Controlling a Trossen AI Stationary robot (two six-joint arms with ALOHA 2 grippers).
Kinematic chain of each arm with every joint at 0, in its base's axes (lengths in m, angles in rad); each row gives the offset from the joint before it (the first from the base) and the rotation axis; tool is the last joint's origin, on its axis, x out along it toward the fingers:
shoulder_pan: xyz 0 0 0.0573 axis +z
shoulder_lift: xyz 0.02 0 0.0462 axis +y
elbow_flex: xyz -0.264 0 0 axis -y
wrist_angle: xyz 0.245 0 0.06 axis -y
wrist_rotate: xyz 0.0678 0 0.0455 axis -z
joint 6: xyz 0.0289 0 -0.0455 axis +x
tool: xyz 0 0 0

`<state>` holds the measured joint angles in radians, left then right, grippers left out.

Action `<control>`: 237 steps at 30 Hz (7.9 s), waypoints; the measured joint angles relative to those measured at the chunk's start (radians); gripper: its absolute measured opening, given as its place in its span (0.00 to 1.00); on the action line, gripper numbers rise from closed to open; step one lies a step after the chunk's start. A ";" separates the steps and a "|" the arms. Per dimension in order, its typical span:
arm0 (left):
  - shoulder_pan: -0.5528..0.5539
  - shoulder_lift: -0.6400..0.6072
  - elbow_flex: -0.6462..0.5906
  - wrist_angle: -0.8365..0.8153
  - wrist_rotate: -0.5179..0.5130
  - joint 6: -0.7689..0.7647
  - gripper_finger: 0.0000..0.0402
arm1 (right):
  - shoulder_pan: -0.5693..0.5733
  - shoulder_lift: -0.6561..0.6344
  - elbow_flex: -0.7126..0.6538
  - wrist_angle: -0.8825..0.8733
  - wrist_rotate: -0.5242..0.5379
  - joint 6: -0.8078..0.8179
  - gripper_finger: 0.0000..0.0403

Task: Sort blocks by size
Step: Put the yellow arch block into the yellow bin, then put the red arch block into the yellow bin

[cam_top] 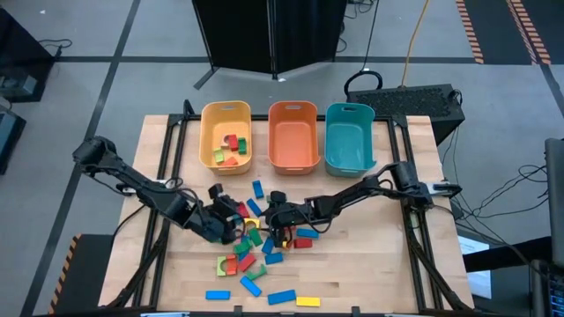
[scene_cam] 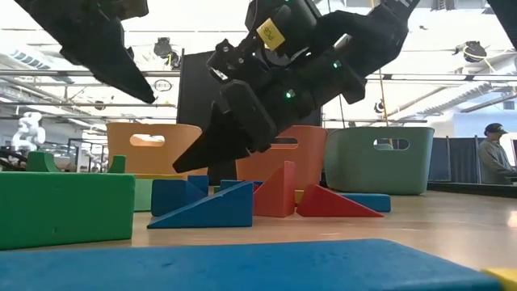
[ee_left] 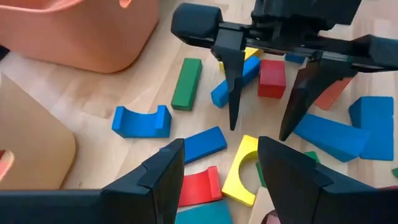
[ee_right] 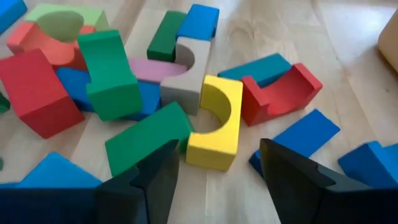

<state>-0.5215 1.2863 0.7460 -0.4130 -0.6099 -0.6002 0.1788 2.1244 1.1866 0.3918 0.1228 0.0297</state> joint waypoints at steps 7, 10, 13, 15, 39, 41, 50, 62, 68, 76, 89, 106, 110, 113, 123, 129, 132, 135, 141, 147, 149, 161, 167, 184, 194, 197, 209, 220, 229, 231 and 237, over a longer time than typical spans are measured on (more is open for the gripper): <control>-0.024 0.080 0.000 0.021 -0.002 -0.013 0.50 | -0.002 0.047 0.000 0.025 -0.022 0.015 0.54; -0.026 0.113 0.000 0.012 0.009 -0.023 0.50 | -0.002 0.049 0.000 0.054 -0.021 0.028 0.54; -0.026 0.146 0.000 0.013 0.033 -0.023 0.50 | -0.006 0.049 0.000 0.067 -0.022 0.035 0.54; -0.026 0.165 0.000 0.018 0.038 -0.030 0.50 | -0.014 0.049 0.000 0.072 -0.023 0.039 0.54; -0.026 0.222 0.000 0.016 0.083 -0.093 0.50 | -0.054 0.085 0.021 0.103 -0.124 0.060 0.54; -0.026 0.222 0.000 0.015 0.083 -0.092 0.50 | -0.054 0.096 0.042 0.075 -0.128 0.056 0.53; -0.026 0.222 0.000 0.008 0.083 -0.092 0.50 | -0.054 0.107 0.072 0.018 -0.129 0.055 0.38; -0.026 0.222 0.000 0.008 0.118 -0.068 0.50 | -0.038 0.064 0.068 -0.046 -0.126 0.040 0.32; -0.029 0.221 0.000 0.012 0.124 -0.013 0.50 | -0.036 0.023 0.066 -0.068 -0.129 0.028 0.31; -0.029 0.221 0.000 0.062 0.123 -0.009 0.50 | -0.035 -0.002 0.067 -0.070 -0.103 0.007 0.31; -0.022 0.220 0.000 0.145 0.089 0.058 0.50 | 0.005 -0.049 0.068 -0.062 -0.038 -0.056 0.31; -0.021 0.220 0.000 0.142 0.086 0.052 0.30 | 0.008 -0.056 0.068 -0.075 -0.032 -0.062 0.31; -0.021 0.220 0.000 0.143 0.086 0.054 0.30 | 0.008 -0.056 0.069 -0.084 -0.033 -0.056 0.34; -0.020 0.213 0.000 0.134 0.078 0.060 0.30 | 0.008 -0.056 0.069 -0.103 -0.036 -0.053 0.39; 0.066 0.023 0.000 -0.017 0.036 -0.008 0.30 | 0.005 -0.091 0.069 -0.287 0.189 0.079 0.53; 0.173 -0.130 0.000 -0.153 -0.009 -0.046 0.30 | 0.007 -0.087 0.069 -0.288 0.187 0.090 0.53; 0.246 -0.190 0.000 -0.194 -0.010 -0.038 0.30 | 0.006 -0.085 0.069 -0.289 0.186 0.090 0.52; 0.331 -0.232 0.000 -0.217 -0.011 0.003 0.30 | 0.006 -0.085 0.069 -0.286 0.186 0.090 0.52; 0.556 -0.255 0.000 -0.226 0.069 0.091 0.30 | 0.006 -0.085 0.069 -0.257 0.164 0.098 0.52; 0.767 -0.235 0.000 -0.226 0.168 0.184 0.30 | 0.009 -0.085 0.069 -0.240 0.130 0.098 0.52; 0.824 -0.232 0.000 -0.225 0.186 0.213 0.30 | 0.011 -0.085 0.069 -0.245 0.130 0.098 0.52; 1.089 -0.136 0.000 -0.194 0.346 0.286 0.30 | 0.013 -0.084 0.069 -0.224 0.130 0.097 0.52; 1.155 -0.025 0.001 -0.168 0.368 0.303 0.30 | 0.014 -0.084 0.069 -0.209 0.111 0.092 0.52; 1.170 0.032 0.002 -0.159 0.374 0.354 0.43 | 0.014 -0.084 0.069 -0.209 0.107 0.074 0.52; 1.144 0.004 0.096 -0.229 0.394 0.377 0.44 | 0.014 -0.061 0.069 -0.146 0.081 0.043 0.52; 1.110 -0.033 0.153 -0.288 0.393 0.379 0.44 | 0.010 -0.017 0.067 -0.067 0.036 0.027 0.52; 0.874 -0.282 0.213 -0.400 0.340 0.347 0.44 | -0.057 0.023 0.102 -0.051 0.028 -0.136 0.52; 0.584 -0.374 0.210 -0.486 0.213 0.213 0.44 | -0.091 0.035 0.199 -0.188 -0.082 -0.259 0.52; 0.353 -0.376 0.096 -0.443 0.141 0.015 0.44 | -0.120 0.100 0.268 -0.245 -0.129 -0.271 0.52; 0.311 -0.376 0.062 -0.419 0.133 -0.029 0.44 | -0.121 0.104 0.271 -0.254 -0.130 -0.282 0.52; 0.213 -0.367 0.010 -0.377 0.053 -0.140 0.44 | -0.121 0.155 0.324 -0.240 -0.163 -0.304 0.52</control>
<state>-0.3089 0.9191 0.7560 -0.7897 -0.5573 -0.7400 0.0582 2.2796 1.5109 0.1517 -0.0402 -0.2741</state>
